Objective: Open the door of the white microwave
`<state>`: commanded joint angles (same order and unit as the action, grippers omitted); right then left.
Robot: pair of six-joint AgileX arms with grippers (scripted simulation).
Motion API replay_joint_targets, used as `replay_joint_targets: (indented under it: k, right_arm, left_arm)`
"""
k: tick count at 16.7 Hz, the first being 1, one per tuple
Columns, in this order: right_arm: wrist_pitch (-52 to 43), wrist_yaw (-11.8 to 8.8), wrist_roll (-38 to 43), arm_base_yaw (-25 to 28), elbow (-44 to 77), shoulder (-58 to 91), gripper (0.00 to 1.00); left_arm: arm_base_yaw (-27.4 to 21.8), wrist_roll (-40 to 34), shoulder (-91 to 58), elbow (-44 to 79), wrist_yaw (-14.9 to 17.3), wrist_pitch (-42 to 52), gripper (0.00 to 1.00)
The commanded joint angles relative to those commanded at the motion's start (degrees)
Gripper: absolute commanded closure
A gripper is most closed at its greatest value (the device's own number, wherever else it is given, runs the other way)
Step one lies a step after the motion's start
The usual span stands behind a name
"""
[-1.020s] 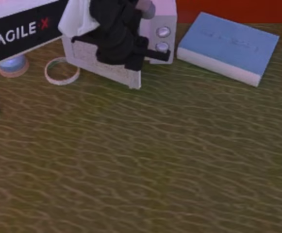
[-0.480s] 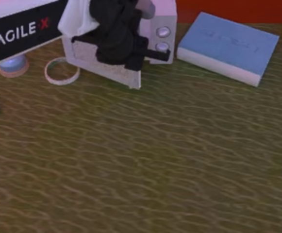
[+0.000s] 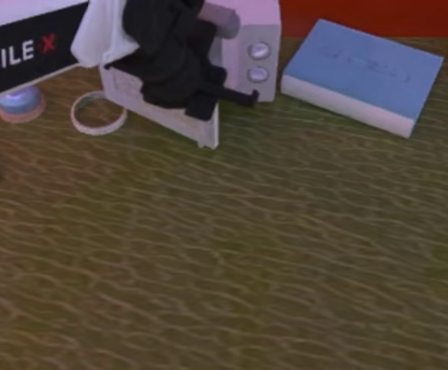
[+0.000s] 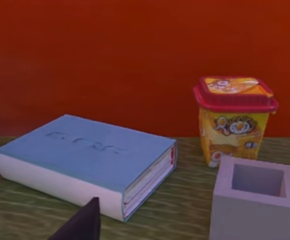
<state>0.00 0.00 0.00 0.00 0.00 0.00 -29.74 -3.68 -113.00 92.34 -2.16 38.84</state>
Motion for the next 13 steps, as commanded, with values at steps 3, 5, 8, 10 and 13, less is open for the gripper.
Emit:
replay_joint_targets:
  k: [3, 5, 8, 10, 13]
  right_arm:
    - [0.00, 0.00, 0.00, 0.00, 0.00, 0.00, 0.00]
    - [0.00, 0.00, 0.00, 0.00, 0.00, 0.00, 0.00]
    - [0.00, 0.00, 0.00, 0.00, 0.00, 0.00, 0.00]
    - [0.00, 0.00, 0.00, 0.00, 0.00, 0.00, 0.00]
    - [0.00, 0.00, 0.00, 0.00, 0.00, 0.00, 0.00]
  left_arm:
    - [0.30, 1.02, 0.57, -0.94, 0.53, -0.27, 1.00]
    - [0.30, 1.02, 0.57, -0.94, 0.53, -0.27, 1.00]
    - [0.30, 1.02, 0.57, -0.94, 0.53, -0.27, 1.00]
    - [0.30, 1.02, 0.57, -0.94, 0.53, -0.27, 1.00]
    - [0.30, 1.02, 0.57, -0.94, 0.53, -0.27, 1.00]
